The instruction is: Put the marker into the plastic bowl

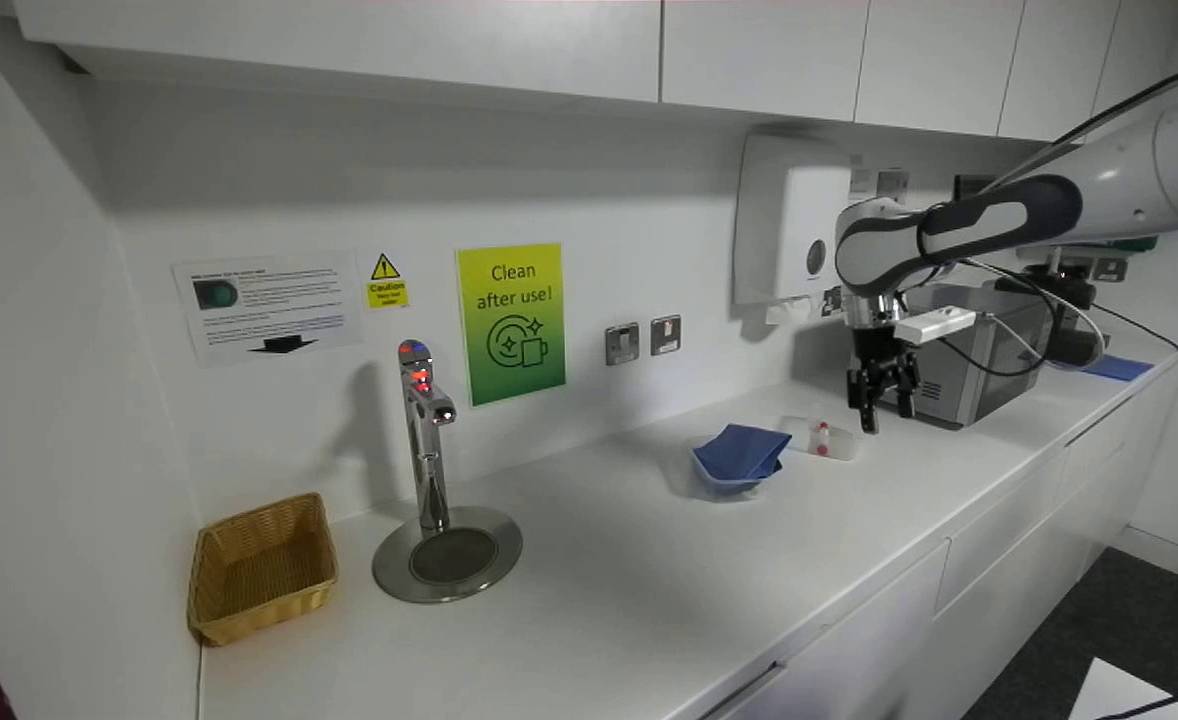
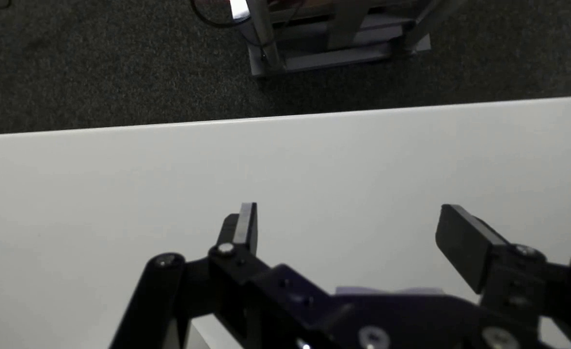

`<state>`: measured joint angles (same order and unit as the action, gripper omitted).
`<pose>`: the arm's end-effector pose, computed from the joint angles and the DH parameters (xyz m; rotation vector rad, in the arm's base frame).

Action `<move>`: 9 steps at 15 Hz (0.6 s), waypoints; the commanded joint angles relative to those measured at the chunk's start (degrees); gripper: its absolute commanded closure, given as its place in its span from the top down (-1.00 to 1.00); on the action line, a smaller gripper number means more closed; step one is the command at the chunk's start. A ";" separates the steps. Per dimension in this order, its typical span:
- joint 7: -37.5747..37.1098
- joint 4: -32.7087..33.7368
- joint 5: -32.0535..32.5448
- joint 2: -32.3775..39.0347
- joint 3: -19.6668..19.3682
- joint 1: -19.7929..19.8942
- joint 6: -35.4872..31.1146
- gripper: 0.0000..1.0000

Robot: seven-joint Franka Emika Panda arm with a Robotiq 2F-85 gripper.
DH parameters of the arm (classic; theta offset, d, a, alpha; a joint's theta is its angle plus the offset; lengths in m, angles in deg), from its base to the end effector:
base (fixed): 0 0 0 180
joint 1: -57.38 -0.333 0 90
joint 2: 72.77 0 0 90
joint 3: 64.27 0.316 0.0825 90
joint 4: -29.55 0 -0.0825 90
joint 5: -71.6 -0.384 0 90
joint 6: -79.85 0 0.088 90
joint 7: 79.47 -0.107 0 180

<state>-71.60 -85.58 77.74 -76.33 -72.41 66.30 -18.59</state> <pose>0.4861 -0.1606 0.4650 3.0687 -0.2015 -0.3779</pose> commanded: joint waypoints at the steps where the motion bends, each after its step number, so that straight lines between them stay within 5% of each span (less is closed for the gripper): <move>1: 4.19 -12.75 4.13 -10.71 0.89 -1.40 -8.82 1.00; 9: 13.40 -33.80 -1.41 -32.76 -1.36 -4.43 -22.18 1.00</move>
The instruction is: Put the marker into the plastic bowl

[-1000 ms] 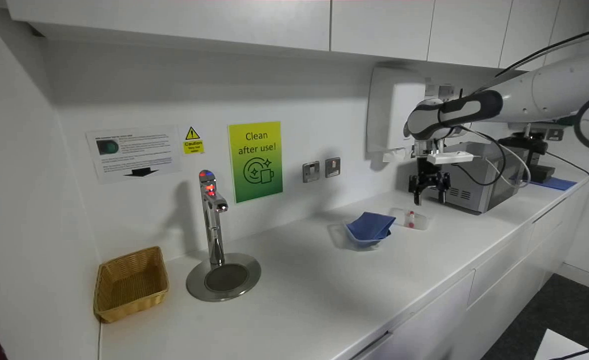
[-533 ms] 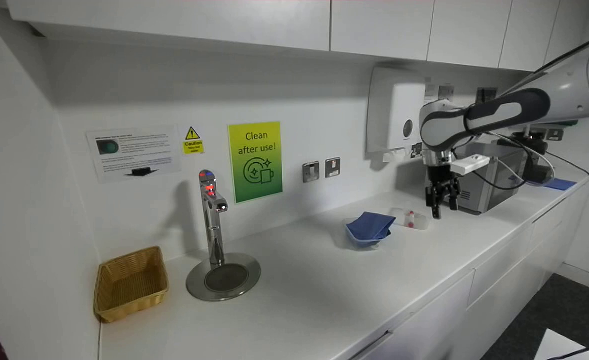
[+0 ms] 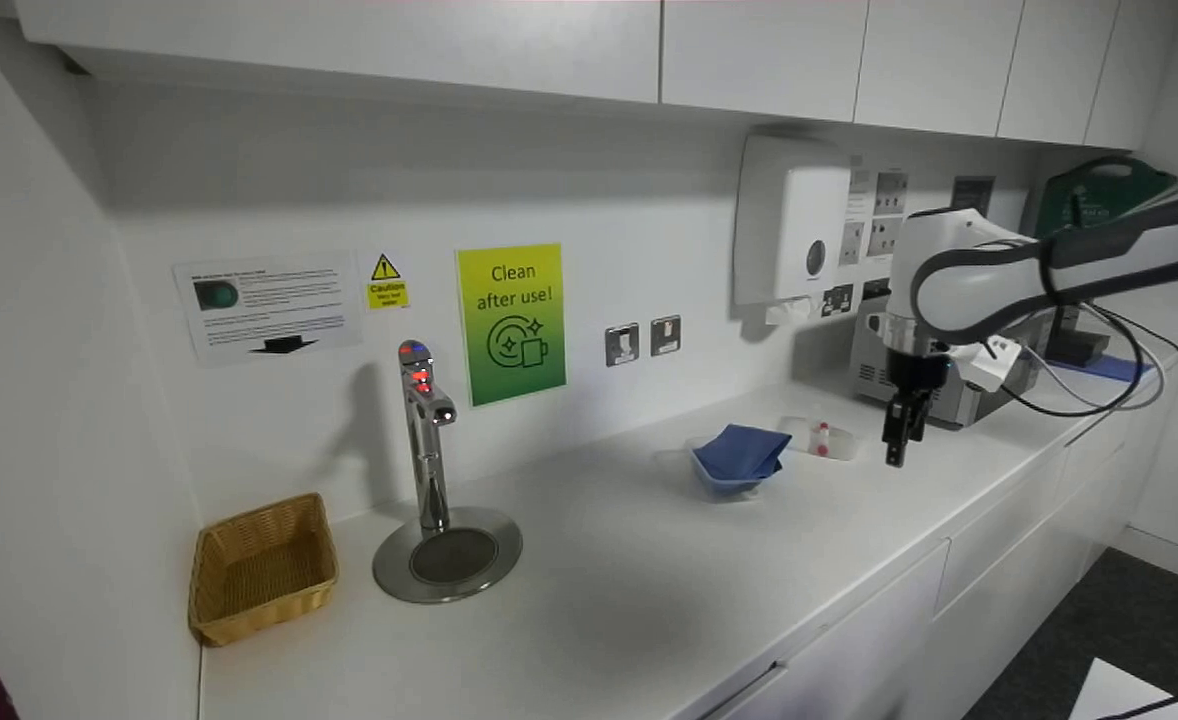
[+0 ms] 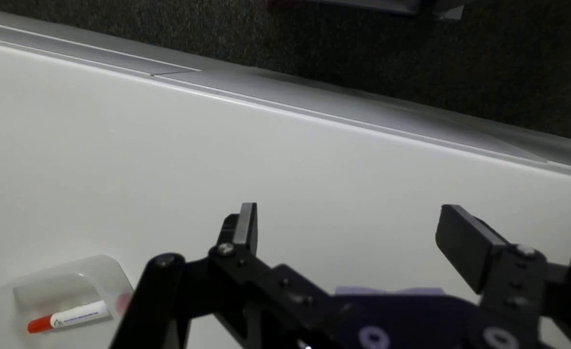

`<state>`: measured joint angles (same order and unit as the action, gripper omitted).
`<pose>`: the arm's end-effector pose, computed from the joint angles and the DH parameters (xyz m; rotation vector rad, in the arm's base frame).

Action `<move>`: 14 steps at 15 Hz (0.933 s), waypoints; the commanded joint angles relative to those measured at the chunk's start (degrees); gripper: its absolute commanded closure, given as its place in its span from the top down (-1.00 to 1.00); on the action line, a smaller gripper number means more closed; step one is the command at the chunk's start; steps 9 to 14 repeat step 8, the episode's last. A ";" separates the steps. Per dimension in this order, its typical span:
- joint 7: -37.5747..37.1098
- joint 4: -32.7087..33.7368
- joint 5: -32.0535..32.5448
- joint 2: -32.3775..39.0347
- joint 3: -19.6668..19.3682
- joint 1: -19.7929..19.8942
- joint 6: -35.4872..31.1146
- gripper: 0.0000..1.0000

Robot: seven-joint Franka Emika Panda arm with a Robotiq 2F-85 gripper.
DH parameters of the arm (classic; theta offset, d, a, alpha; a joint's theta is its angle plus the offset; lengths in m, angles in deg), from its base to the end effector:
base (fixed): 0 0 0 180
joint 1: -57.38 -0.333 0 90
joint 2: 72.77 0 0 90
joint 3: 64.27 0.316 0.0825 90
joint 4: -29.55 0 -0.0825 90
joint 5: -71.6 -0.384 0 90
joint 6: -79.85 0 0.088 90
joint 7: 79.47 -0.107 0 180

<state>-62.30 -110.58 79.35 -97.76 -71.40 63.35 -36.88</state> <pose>0.4027 -0.1034 0.4600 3.0604 0.2165 0.0119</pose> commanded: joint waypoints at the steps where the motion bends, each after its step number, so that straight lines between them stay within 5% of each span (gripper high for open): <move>1: 0.73 -2.31 -0.70 -2.93 -0.86 -0.84 -0.84 1.00; 5: 1.99 -7.36 -1.60 -10.17 -1.87 -1.32 -1.45 1.00; 14: 2.02 -7.58 -1.63 -10.35 -1.93 -1.38 -1.52 1.00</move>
